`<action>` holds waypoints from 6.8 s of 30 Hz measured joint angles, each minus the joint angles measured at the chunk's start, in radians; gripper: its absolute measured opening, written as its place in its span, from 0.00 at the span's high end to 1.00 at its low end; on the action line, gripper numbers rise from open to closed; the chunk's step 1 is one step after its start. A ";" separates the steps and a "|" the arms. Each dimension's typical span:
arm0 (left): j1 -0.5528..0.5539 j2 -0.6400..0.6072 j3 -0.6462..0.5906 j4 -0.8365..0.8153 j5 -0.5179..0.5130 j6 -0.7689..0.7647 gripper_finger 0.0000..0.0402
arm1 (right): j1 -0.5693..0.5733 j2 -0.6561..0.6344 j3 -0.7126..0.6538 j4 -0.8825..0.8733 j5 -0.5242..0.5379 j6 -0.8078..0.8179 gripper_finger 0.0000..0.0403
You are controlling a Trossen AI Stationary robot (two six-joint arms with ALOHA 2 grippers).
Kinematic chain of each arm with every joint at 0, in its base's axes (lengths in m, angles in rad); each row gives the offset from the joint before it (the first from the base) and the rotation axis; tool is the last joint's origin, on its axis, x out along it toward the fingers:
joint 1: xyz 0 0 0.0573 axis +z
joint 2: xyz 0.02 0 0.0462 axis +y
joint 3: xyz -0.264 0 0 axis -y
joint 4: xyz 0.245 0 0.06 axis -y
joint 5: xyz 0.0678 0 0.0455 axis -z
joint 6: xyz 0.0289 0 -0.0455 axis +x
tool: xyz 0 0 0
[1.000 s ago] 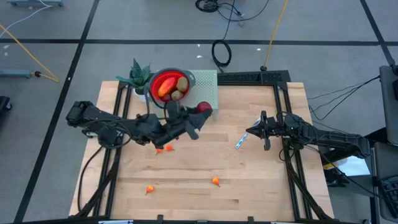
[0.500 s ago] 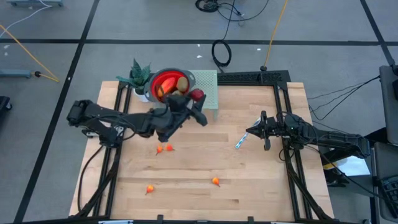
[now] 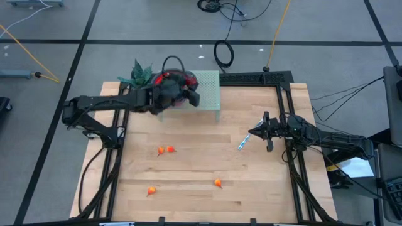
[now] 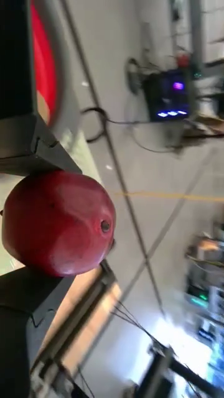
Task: Pick & Place Fruit
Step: Put the pomegranate into the red strainer bowl on the shelf, then put the pear into the red strainer bowl on the shelf
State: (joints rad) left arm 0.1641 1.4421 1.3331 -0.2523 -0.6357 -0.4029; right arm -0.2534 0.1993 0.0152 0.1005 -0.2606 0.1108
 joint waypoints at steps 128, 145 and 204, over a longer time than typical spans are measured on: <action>-0.773 0.074 0.000 -0.662 0.571 -1.118 0.96 | 0.000 0.000 0.000 -0.008 -0.003 -0.003 1.00; -0.889 0.208 0.000 -0.805 0.723 -1.286 0.84 | 0.000 0.000 0.000 -0.019 -0.002 -0.003 1.00; -0.965 0.283 -0.332 -0.526 0.739 -1.329 0.32 | 0.000 0.000 0.000 -0.022 -0.002 0.000 1.00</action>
State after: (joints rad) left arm -0.8005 1.7256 1.0016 -0.7784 0.1037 -1.7317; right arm -0.2535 0.1997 0.0154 0.0784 -0.2626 0.1108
